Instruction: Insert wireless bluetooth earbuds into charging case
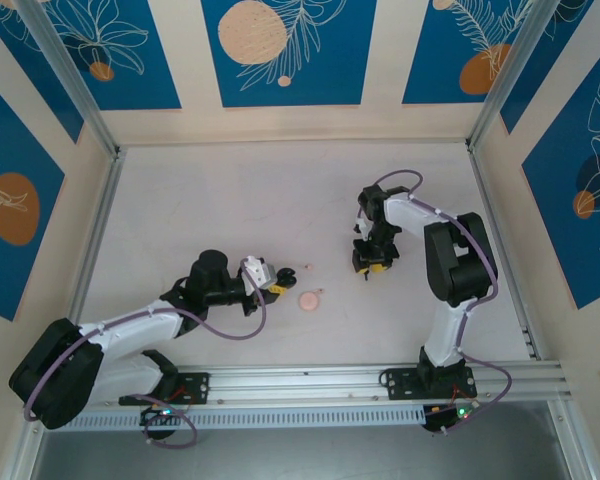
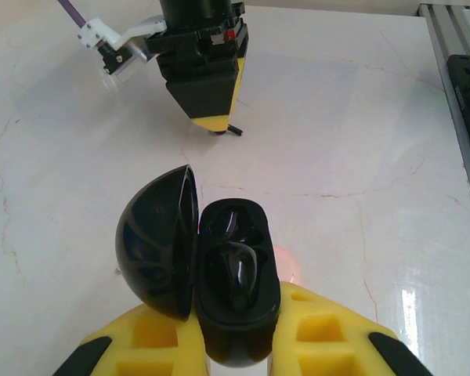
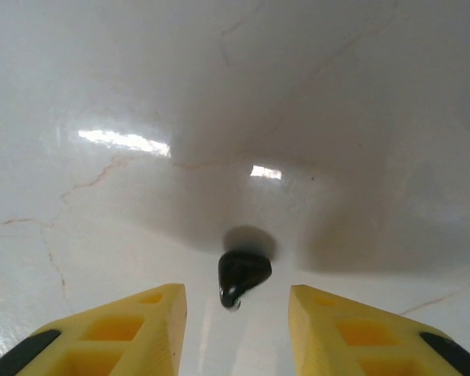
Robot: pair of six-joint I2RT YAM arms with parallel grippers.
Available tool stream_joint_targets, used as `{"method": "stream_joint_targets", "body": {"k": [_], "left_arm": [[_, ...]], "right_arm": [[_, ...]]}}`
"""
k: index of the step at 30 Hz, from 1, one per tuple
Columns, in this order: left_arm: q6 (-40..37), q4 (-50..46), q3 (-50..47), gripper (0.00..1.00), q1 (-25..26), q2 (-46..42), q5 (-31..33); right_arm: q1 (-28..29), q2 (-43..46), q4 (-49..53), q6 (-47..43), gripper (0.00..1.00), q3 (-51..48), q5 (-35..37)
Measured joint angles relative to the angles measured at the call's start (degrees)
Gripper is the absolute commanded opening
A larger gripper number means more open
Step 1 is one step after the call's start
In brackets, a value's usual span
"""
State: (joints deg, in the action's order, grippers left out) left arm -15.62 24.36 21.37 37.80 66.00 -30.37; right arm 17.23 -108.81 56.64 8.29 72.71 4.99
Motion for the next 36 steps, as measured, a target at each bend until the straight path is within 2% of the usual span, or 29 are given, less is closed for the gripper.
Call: {"method": "stream_joint_targets", "body": {"k": [36], "left_arm": [[-0.68,-1.68,0.00,0.11,0.00,-0.26,0.04]], "right_arm": [[0.39,-1.31,-0.87,0.07,0.20,-0.31,1.66]]}}
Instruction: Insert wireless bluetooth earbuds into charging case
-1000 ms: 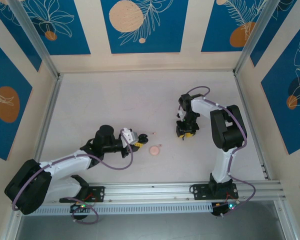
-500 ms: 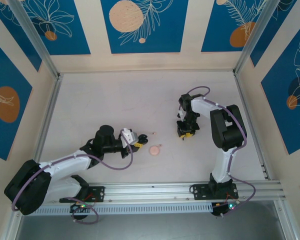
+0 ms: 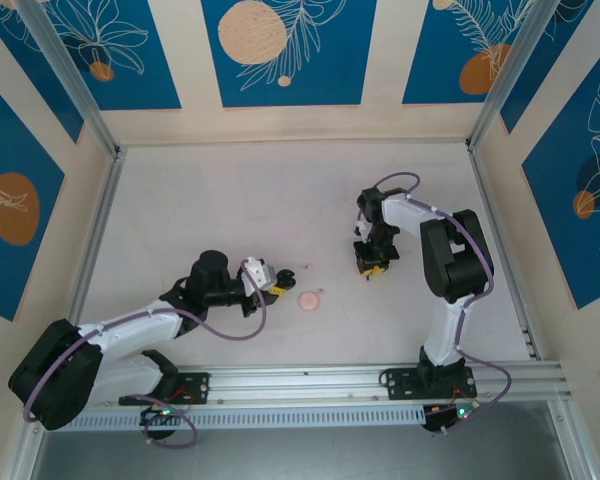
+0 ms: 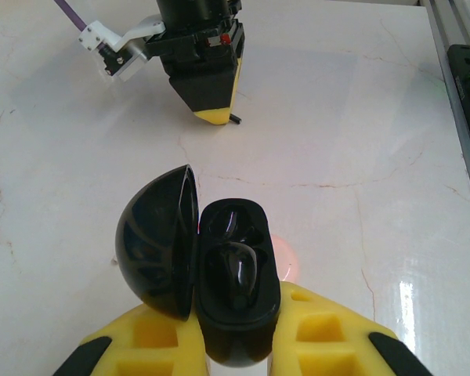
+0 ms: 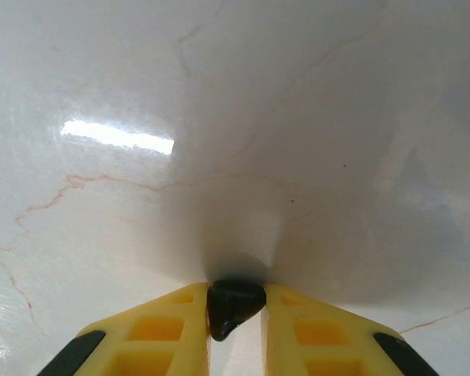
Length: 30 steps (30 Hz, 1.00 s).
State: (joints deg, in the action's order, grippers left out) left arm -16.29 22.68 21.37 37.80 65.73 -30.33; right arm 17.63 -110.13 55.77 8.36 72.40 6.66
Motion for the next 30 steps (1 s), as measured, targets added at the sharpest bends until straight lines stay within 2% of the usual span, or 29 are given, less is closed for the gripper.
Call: {"method": "stream_joint_targets", "body": {"k": [14,30], "left_arm": [[0.55,3.30,0.00,0.10,0.00,2.64,0.63],[2.25,8.83,0.00,0.10,0.00,7.50,1.09]], "right_arm": [[2.21,11.61,-11.85,1.18,0.19,-7.69,-0.57],[5.14,26.84,-28.20,4.72,0.18,-19.61,-6.95]]}}
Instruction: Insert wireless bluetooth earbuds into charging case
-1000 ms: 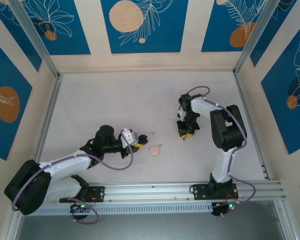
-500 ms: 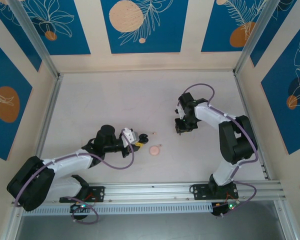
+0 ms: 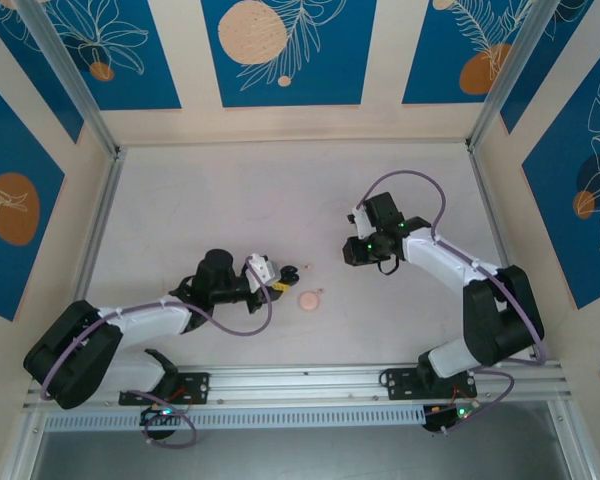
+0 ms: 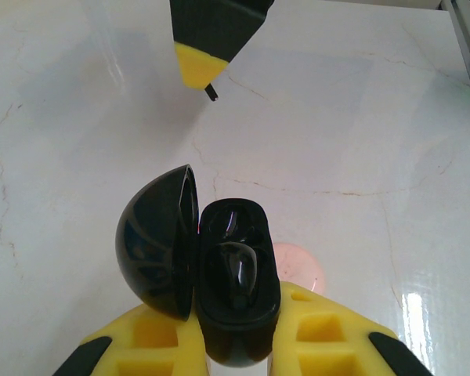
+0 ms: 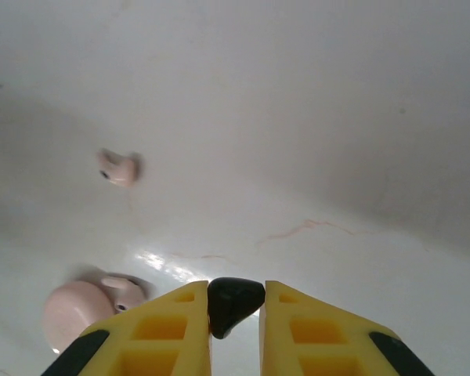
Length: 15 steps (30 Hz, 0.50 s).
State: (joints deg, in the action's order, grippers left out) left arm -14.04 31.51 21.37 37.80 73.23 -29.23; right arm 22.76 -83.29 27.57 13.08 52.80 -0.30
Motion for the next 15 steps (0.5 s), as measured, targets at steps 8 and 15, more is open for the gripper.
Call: {"method": "stream_joint_targets", "body": {"k": [8,15], "left_arm": [[0.15,1.33,0.00,0.10,0.00,0.42,0.83],[0.20,2.99,0.00,0.10,0.00,1.53,1.42]], "right_arm": [[3.54,5.20,-8.70,2.23,0.18,-4.79,-3.02],[7.21,9.68,-15.52,3.23,0.18,-8.33,-3.89]]}}
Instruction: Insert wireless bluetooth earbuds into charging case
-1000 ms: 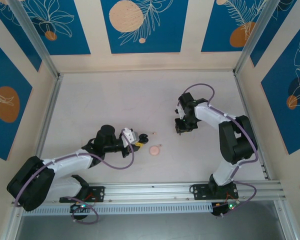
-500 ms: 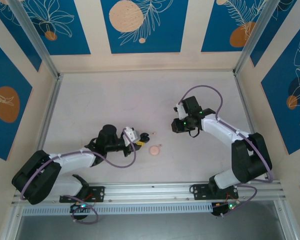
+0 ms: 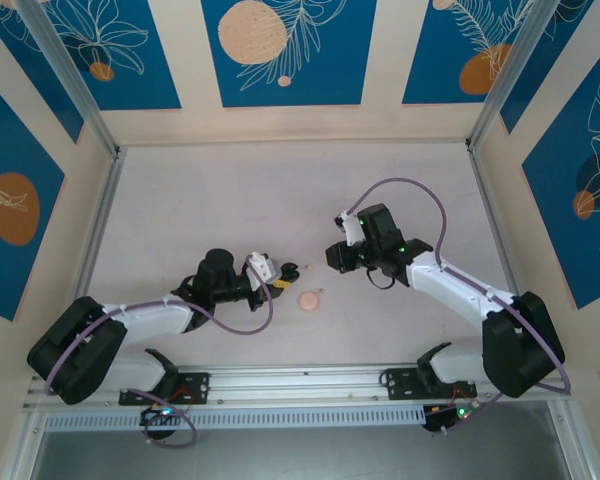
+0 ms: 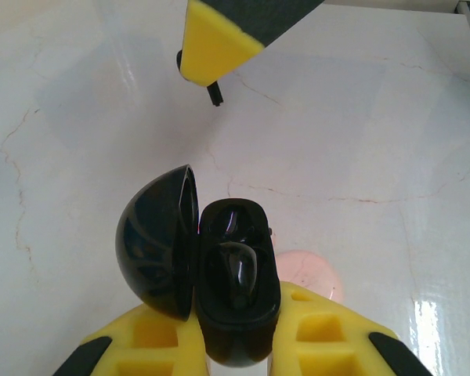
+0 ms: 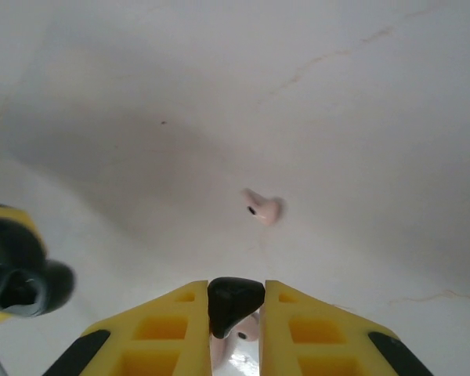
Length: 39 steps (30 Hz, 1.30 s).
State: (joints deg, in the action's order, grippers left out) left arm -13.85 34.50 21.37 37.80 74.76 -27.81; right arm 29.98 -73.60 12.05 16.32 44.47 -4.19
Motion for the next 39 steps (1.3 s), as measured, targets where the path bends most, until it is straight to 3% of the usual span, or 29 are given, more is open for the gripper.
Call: {"method": "stream_joint_targets", "body": {"k": [15,27,39], "left_arm": [[1.16,4.55,-0.26,0.10,0.00,0.76,1.62],[1.75,7.45,-1.97,0.10,0.00,0.63,3.08],[1.73,7.93,-2.49,0.10,0.00,-1.92,4.39]], "right_arm": [[7.28,9.05,-16.06,5.40,0.18,-8.90,-0.94],[13.00,8.07,-24.24,9.88,0.18,-9.77,1.53],[15.50,2.97,-25.97,11.17,0.18,-9.75,5.77]]}}
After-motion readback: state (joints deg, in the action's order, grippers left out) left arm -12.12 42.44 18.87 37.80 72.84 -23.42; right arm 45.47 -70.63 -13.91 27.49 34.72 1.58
